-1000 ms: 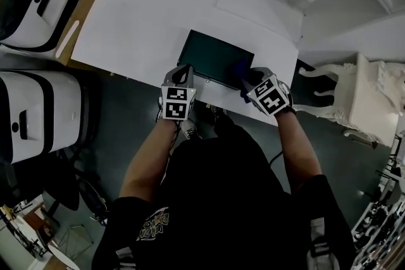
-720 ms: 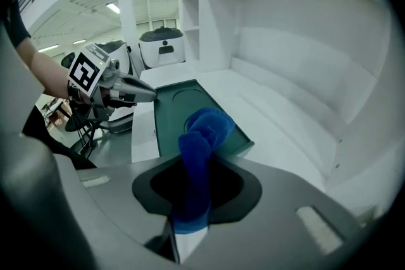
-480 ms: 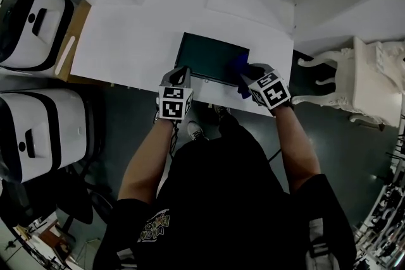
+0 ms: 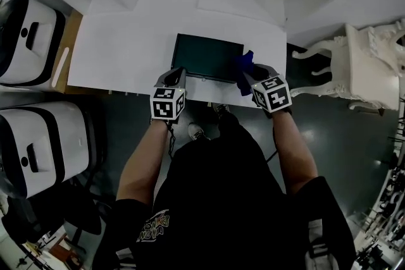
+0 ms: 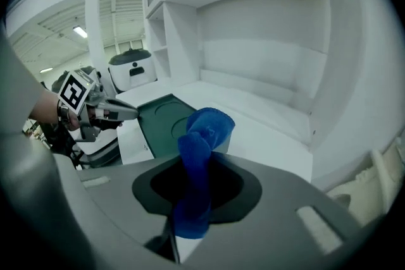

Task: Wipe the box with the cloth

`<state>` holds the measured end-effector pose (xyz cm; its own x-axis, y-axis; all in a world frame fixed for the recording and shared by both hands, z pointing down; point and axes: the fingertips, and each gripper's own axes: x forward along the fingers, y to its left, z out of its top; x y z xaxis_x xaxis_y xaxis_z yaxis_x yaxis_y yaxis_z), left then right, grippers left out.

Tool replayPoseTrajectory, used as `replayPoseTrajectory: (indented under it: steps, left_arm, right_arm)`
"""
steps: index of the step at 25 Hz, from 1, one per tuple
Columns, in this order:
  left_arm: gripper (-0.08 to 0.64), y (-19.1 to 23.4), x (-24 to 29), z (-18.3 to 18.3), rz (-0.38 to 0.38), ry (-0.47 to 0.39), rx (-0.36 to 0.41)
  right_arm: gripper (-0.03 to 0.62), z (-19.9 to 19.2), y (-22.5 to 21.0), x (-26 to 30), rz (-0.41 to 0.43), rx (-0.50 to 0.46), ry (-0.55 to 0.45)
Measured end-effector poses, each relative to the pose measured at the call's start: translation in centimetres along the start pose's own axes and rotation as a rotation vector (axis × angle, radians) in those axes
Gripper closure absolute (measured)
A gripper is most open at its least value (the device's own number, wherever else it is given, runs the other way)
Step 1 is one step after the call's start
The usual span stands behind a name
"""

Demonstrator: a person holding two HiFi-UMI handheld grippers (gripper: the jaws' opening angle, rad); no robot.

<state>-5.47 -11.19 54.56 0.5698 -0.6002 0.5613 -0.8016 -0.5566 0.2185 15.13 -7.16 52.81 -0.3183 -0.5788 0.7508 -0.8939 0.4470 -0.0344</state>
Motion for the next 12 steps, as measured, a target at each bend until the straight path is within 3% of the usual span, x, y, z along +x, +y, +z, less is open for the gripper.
replayPoseTrajectory:
  steps: [5,9,12]
  left_arm:
    - [0.558,-0.3,-2.1,1.4,-0.042,-0.062,0.042]
    - [0.558,-0.6,-4.6,2.9,-0.063,-0.131,-0.007]
    - [0.558,-1.6,-6.3,3.3,-0.090,-0.153,-0.043]
  right_arm:
    - [0.491,0.7,0.4,-2.5,0.021,0.165,-0.145]
    - [0.492,1.0,1.1,-4.5,0.050,0.300,-0.234]
    - [0.492,1.0,1.7,-6.1,0.050,0.315,-0.260]
